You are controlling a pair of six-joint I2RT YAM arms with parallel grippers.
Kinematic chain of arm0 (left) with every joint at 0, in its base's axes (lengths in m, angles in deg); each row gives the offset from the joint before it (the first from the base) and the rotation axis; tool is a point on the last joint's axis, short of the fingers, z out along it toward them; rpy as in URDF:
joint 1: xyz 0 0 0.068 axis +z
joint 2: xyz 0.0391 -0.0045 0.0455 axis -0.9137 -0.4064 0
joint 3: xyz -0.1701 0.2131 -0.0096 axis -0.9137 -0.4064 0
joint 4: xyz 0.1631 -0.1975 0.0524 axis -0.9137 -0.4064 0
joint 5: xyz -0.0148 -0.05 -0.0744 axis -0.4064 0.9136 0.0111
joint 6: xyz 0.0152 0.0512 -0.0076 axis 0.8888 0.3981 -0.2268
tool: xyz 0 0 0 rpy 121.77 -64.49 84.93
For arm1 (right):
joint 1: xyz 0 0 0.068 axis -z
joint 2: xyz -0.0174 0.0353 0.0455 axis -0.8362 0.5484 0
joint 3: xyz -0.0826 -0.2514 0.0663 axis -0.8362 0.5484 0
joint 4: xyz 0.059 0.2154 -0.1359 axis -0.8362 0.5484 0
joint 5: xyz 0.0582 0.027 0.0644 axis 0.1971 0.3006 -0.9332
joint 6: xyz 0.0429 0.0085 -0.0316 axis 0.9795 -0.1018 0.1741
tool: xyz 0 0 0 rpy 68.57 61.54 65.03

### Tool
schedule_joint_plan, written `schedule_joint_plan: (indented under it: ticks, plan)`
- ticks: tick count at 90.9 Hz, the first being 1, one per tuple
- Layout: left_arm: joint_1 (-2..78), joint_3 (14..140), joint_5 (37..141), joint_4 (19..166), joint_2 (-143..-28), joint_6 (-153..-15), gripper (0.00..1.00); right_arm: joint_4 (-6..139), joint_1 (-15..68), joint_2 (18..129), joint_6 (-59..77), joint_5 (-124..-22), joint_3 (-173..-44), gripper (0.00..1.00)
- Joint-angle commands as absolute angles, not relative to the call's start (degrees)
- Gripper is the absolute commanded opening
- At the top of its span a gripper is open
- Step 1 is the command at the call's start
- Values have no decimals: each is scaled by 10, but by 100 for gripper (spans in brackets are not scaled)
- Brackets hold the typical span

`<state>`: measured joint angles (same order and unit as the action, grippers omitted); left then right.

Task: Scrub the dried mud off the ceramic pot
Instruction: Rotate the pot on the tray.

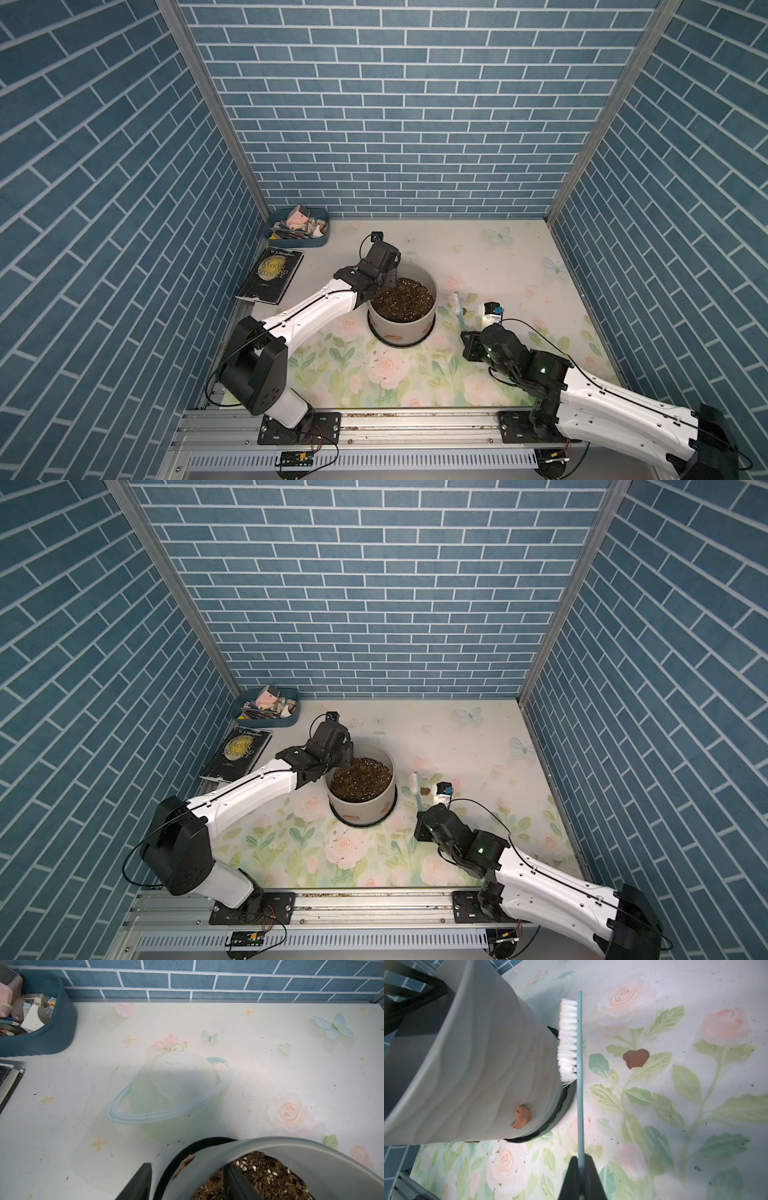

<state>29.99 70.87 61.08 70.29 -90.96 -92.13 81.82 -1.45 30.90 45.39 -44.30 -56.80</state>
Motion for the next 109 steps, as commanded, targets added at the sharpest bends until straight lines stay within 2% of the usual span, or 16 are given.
schedule_joint_plan:
  ticks: [1, 24, 36, 43, 58, 94, 109]
  plan:
    - [300, 694, 585, 694, -903, -924, 50, 805, -17, 306, 446, -444, -559, 0]
    - [299, 675, 561, 666, -874, -928, 19, 802, -17, 321, 447, -442, -562, 0]
    - [299, 663, 561, 651, -848, -926, 9, 816, -14, 318, 462, -434, -561, 0]
    - [299, 659, 559, 639, -832, -925, 0, 814, -5, 318, 465, -440, -562, 0]
    - [299, 649, 579, 621, -797, -931, 0, 786, 11, 357, 463, -470, -553, 0]
    - [298, 611, 634, 647, -764, -957, 0, 607, 10, 430, 430, -497, -513, 0]
    - [297, 602, 638, 656, -763, -961, 0, 610, 8, 469, 421, -500, -537, 0]
